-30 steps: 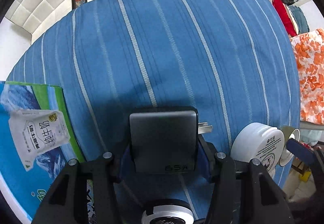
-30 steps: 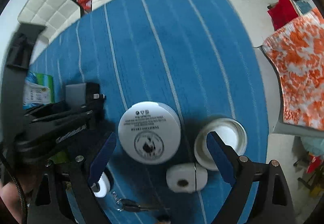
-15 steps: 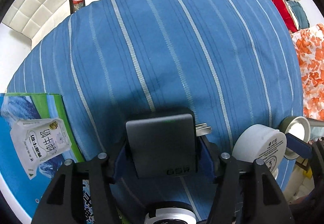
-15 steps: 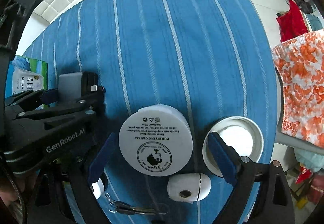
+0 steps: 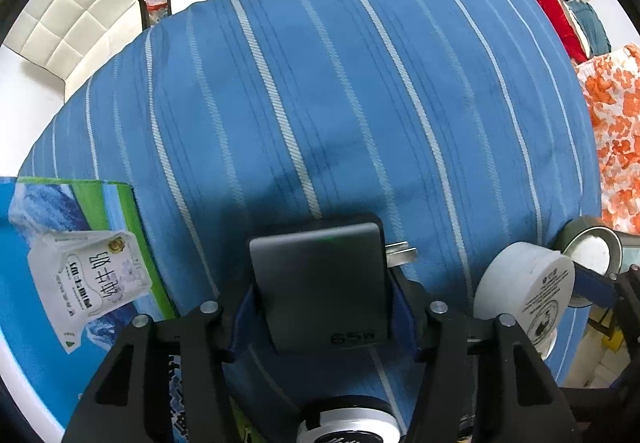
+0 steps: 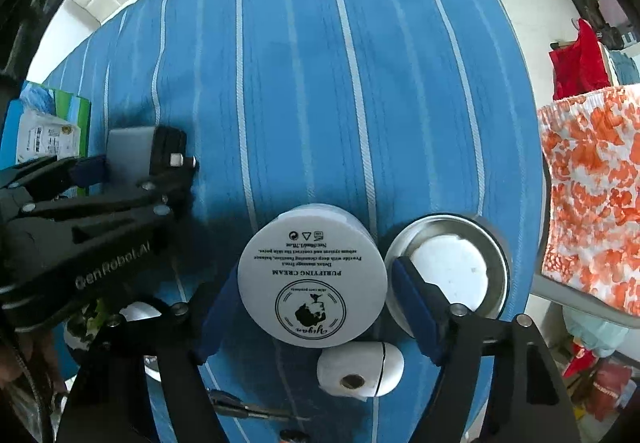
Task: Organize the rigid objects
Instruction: 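Grasp the white cream jar with the right tool, then lower the black charger into the box with the left tool while the right tool carries the jar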
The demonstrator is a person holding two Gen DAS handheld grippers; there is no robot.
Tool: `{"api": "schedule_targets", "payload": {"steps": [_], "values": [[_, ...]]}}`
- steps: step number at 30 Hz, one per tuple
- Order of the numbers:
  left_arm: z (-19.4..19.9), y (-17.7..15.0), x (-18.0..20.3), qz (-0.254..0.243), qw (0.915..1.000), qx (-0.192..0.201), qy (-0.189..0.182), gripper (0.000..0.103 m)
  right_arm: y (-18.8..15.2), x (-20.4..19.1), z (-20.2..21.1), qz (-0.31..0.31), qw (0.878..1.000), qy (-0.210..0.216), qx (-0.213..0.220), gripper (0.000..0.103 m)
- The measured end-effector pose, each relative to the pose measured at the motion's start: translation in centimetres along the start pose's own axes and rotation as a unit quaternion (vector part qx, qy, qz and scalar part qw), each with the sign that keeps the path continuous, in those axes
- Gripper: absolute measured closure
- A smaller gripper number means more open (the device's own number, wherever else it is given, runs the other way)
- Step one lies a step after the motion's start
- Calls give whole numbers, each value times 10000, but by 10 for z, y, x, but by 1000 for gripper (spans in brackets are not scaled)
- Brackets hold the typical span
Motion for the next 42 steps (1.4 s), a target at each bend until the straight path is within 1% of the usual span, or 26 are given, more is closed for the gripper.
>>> {"api": "schedule_targets", "payload": {"steps": [1,2,5,6,9,10,13,15,16,17,20,22,25,31,34,37,42], "values": [[0,-1,-3,-19,10000,11,75,49,3,-3,4,66,9999,-9,101,32],[-1,-2,-7,7,9999,48,118,49,4,-4,7,68,9999,-16,145,32],[-4,-1,-15,221,9997,-14,-48,49,18,-2,16,-24,9990,60,445,32],[-4,0,-17,235,9997,-35,-45,47,20,1,15,-48,9991,49,422,32],[-6,2,-19,172,9998,-92,0,42,21,2,6,-19,9999,157,56,30],[-8,3,-21,178,9998,-113,-14,41,20,1,2,-53,9998,168,-3,29],[-9,4,-21,166,9998,-125,-7,40,23,0,-1,-24,9999,139,11,28],[-8,5,-21,191,9997,-118,-14,41,25,-2,-3,45,10000,-25,-6,28],[-8,6,-21,229,9997,-111,-52,43,26,-4,-4,76,9999,-94,12,32],[-8,6,-22,263,9996,-101,-84,48,29,-8,-6,67,9999,-129,-10,32],[-7,4,-25,302,9995,-44,-34,49,29,-15,-4,46,9997,-242,-56,33],[-8,2,-27,317,9995,-9,-20,49,30,-17,1,94,9994,-342,30,33],[-2,-1,-25,391,9992,25,-93,49,26,-25,9,11,9997,-201,137,33],[19,-1,-29,402,9986,279,-216,49,27,-32,41,12,9991,-149,405,33],[36,-3,-32,443,9974,463,-334,49,21,-35,55,8,9984,-107,564,33],[58,-4,-36,539,9951,660,-503,49,18,-37,76,21,9973,-35,737,33],[105,-12,-59,710,9887,1112,-708,49,9,-44,114,92,9941,43,1084,33]]}}
Point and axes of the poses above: each gripper's, at about its wrist camera, not at the fingertips, and z roughly against the way its jaws point, x to its right, y to its top, the point moved 10 cm from there along -z, roughly the way its jaws point, and after that the axes turned 12 degrees about y, right-handed, at the moved point
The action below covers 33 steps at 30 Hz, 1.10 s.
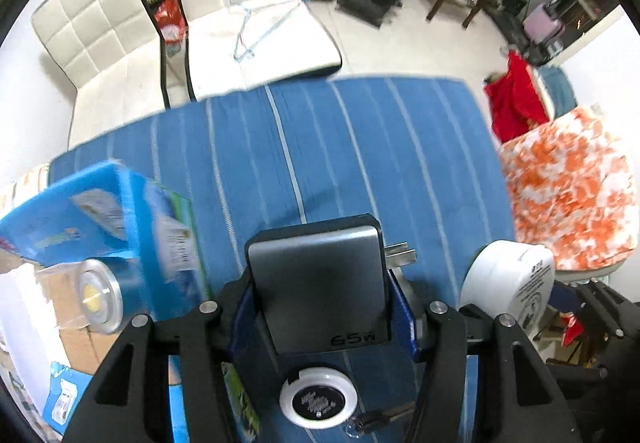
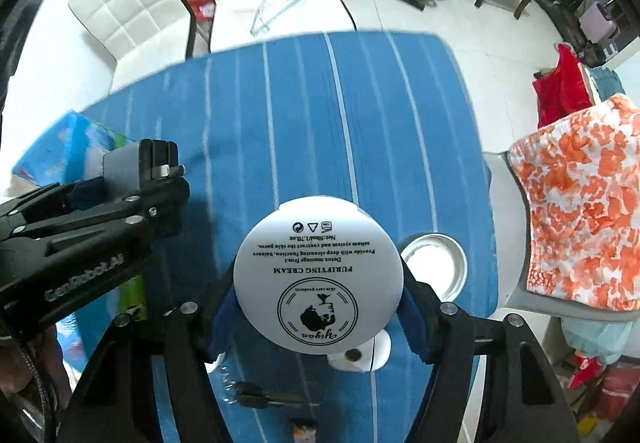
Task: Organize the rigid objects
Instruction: 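Lower the black charger into the box with the left tool while the right tool carries the jar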
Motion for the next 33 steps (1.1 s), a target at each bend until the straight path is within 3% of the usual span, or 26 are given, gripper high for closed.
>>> {"api": "schedule_targets", "payload": {"steps": [4,12,24,33], "values": [[37,-1,-20,93,9994,325,3,49,-6,-23,30,82,9995,54,309,33],[82,-23,-85,409,9948,801,482,49,-29,-96,51,394,9976,95,564,33],[113,-87,-191,1013,9875,915,784,49,-67,-219,42,820,9941,342,614,33],[112,-107,-256,1256,9848,832,861,49,-73,-285,10,976,9930,478,458,33]]}}
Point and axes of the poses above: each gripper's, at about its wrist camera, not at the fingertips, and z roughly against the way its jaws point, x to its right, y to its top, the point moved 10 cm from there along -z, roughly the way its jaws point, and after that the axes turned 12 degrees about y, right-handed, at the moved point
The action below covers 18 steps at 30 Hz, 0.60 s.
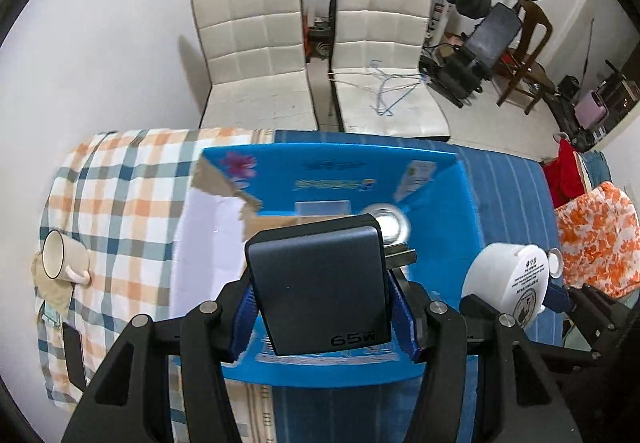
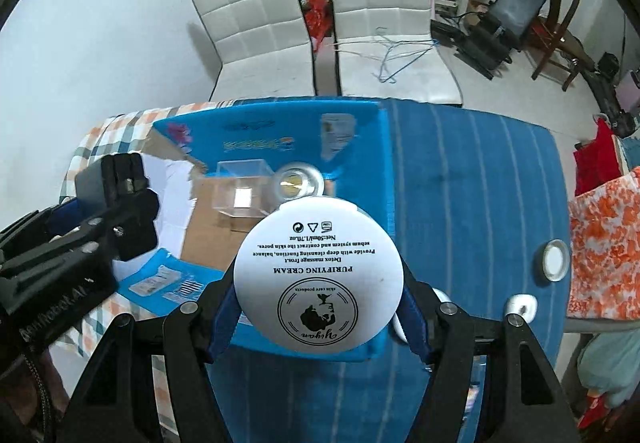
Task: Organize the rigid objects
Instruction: 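Lower the black charger into the box with the left tool while the right tool carries the jar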
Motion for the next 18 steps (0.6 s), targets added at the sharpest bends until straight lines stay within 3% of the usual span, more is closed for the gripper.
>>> {"api": "schedule_targets", "payload": {"steps": [8,18], "values": [[-75,4,-37,67,9985,-535,78,49,-9,3,-73,-290,9982,-62,-523,33],[-174,8,-38,-182,9914,-1288,132,49,-14,24,-153,-679,9917,-234,-1067,33]]}}
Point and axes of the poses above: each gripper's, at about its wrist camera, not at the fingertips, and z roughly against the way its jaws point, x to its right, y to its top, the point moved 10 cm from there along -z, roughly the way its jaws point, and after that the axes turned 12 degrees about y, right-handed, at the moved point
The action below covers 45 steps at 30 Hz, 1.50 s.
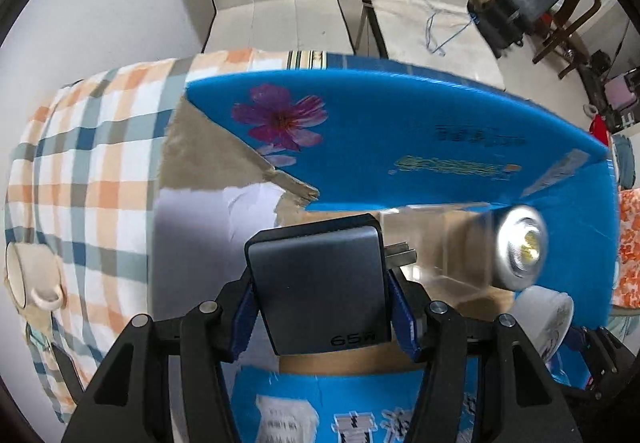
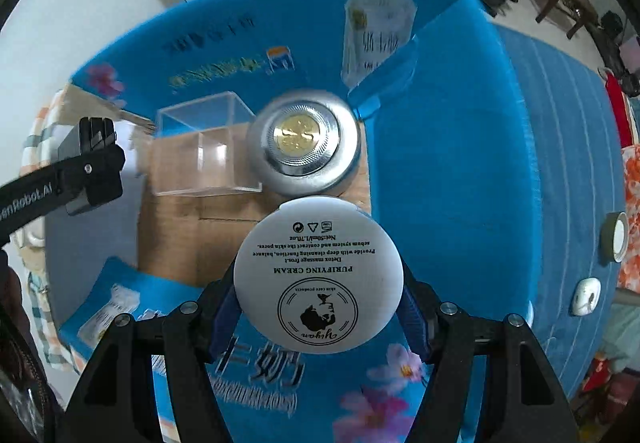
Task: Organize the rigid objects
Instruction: 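Lower the black charger into the box with the left tool while the right tool carries the jar, then set the white jar in the box beside the cube and open the right tool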
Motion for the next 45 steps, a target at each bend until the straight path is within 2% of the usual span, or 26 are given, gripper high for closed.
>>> {"api": "schedule_targets", "payload": {"steps": [14,21,23,27,30,31,33,34,35,40,45], "values": [[-37,1,19,-401,9983,-394,178,48,6,7,-41,-102,9996,-149,-233,32],[-39,-1,23,-444,9975,-525,146,45,13,12,-49,-332,9988,-193,-292,33],[-38,-1,22,-498,9970,-544,255,37,13,13,-51,-345,9986,-228,-338,32],[-30,-5,19,-466,9972,-551,216,33,11,13,-54,-407,9978,-226,-467,31],[-21,-8,18,-466,9973,-530,211,26,9,13,-51,-405,9979,-211,-469,25],[-17,-10,19,-484,9974,-513,133,19,8,11,-49,-373,9981,-207,-447,21],[-15,-12,16,-539,9972,-470,228,11,5,7,-46,-324,9984,-200,-409,15],[-13,-14,14,-562,9970,-430,316,2,4,4,-44,-309,9986,-195,-376,11],[-10,-15,12,-560,9971,-394,338,0,3,3,-41,-296,9988,-192,-341,10],[6,-29,-3,-326,9987,-335,211,0,-3,-6,-25,-194,9994,-170,-212,9],[43,-45,-17,-110,9999,23,103,0,-12,-16,-4,-49,9999,-150,-44,9]]}}
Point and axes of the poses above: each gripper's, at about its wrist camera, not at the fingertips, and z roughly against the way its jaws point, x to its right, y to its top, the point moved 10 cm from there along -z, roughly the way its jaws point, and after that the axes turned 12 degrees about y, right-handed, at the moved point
